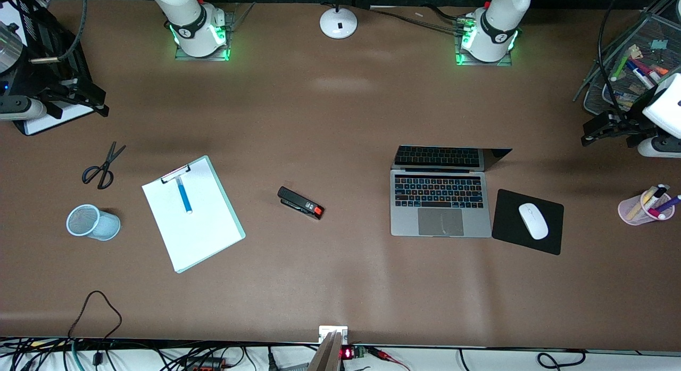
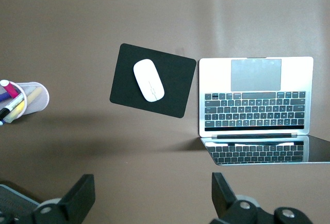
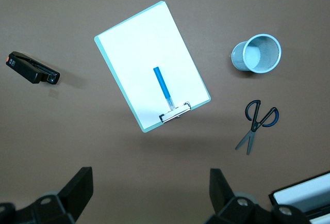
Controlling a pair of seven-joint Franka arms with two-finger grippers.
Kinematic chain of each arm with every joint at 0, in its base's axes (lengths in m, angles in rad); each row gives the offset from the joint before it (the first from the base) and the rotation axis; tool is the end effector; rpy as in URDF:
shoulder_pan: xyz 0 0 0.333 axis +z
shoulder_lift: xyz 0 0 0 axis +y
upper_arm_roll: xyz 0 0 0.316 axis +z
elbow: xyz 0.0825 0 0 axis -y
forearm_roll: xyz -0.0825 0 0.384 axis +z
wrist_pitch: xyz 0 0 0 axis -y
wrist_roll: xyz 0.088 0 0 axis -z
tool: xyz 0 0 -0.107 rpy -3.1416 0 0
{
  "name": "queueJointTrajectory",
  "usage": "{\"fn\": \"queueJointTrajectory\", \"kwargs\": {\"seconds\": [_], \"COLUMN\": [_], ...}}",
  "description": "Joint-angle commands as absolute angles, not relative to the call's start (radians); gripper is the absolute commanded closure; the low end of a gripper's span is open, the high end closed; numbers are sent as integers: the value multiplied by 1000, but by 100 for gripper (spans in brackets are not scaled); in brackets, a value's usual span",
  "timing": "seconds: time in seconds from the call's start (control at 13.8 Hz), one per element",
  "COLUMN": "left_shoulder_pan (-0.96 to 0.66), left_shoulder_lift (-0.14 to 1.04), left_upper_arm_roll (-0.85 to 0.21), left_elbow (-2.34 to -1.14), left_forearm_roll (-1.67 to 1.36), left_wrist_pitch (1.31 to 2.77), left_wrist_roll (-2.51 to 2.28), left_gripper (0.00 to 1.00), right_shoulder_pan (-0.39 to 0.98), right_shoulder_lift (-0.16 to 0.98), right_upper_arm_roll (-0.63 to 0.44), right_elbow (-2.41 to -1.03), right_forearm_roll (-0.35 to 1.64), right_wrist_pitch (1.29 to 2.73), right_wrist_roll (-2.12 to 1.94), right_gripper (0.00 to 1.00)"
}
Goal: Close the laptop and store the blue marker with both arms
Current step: 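Move the right gripper toward the blue marker on the clipboard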
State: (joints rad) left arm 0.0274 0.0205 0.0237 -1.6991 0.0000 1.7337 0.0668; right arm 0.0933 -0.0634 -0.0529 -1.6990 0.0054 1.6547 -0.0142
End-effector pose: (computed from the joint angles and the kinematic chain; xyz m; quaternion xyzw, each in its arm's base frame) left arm 0.5697 0.0290 0.5662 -0.9999 0.0079 -0.0070 0.0007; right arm 0.5405 0.0215 0.6057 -0.9996 -0.0271 -0.0094 0.0045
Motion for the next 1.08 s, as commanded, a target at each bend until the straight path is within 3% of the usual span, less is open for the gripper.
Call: {"fn": "queueJointTrajectory", "kwargs": {"seconds": [0.0, 0.22, 1.01], "left_shoulder_pan": [32, 32, 29], "left_shoulder_lift": [2, 47, 58], "left_upper_arm_roll": [-2, -2, -5], "left_elbow": [-1717, -1660, -1652], "left_forearm_roll": [6, 6, 15], "left_wrist_pitch": [1747, 1740, 1686], "left_wrist_roll": [74, 75, 86], "left_gripper": [0, 0, 0], "right_shoulder_pan": [90, 86, 104], "right_shoulder_lift": [-54, -37, 86], "right_upper_arm_roll": [-48, -48, -43], "right_elbow": [-1678, -1652, -1698], "right_forearm_roll": [-2, -2, -35], "right_wrist_pitch": [1646, 1652, 1730], "right_wrist_roll": [-3, -9, -119], "right_gripper": [0, 0, 0]}}
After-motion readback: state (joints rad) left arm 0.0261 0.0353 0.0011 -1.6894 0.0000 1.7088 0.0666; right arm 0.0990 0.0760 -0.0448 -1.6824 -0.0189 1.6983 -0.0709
